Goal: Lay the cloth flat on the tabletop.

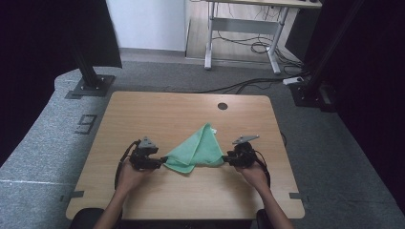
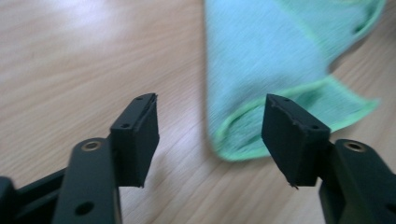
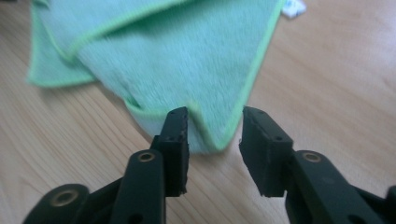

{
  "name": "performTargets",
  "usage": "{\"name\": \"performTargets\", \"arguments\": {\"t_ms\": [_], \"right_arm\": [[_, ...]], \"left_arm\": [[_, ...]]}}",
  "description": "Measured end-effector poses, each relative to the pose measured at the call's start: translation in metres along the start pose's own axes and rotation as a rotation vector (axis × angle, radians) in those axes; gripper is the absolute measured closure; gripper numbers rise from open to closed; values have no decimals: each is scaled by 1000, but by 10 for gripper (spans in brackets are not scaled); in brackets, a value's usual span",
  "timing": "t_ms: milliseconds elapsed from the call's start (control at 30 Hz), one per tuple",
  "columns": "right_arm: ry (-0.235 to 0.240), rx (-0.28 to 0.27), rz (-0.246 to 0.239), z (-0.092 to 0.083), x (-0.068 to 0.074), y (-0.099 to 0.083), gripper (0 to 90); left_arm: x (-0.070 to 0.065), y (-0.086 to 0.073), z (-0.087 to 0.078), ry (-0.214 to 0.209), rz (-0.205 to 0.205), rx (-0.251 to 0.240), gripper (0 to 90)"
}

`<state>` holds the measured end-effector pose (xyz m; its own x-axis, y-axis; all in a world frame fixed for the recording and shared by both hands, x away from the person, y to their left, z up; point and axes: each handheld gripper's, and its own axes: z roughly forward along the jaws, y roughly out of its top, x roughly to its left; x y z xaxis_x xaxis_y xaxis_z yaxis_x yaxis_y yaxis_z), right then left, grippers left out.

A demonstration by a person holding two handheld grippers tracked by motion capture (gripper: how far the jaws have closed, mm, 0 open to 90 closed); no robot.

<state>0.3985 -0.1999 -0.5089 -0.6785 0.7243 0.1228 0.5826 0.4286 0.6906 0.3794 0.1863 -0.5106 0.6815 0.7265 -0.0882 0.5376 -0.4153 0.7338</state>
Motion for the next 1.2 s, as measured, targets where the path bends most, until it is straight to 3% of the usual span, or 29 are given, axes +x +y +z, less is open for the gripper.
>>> {"name": "performTargets", "arguments": {"t_ms": [167, 367, 500, 633, 767, 867, 1000, 1100, 1200], "right_arm": [[30, -7, -7, 2, 8, 9, 649], [50, 13, -53, 17, 23, 18, 688], [57, 32, -75, 28, 30, 18, 747], [55, 64, -85, 36, 32, 9, 780], [49, 75, -78, 37, 28, 1, 788], [29, 88, -80, 36, 26, -3, 798], [26, 84, -73, 33, 22, -7, 820], [27, 84, -61, 31, 19, -9, 825], [24, 86, -55, 29, 16, -10, 826]], "left_arm": [[-15, 12, 0, -61, 39, -16, 388], [-34, 29, 18, -89, 86, -6, 424], [-43, 34, 38, -71, 145, 61, 431], [-45, 28, 53, -29, 175, 150, 573], [-41, 26, 50, -44, 160, 120, 743], [-37, 32, 39, -38, 151, 73, 805], [-23, 41, 21, -26, 103, 24, 833], [-8, 43, 11, 2, 71, 17, 845], [11, 39, 8, 31, 13, 24, 846]]}}
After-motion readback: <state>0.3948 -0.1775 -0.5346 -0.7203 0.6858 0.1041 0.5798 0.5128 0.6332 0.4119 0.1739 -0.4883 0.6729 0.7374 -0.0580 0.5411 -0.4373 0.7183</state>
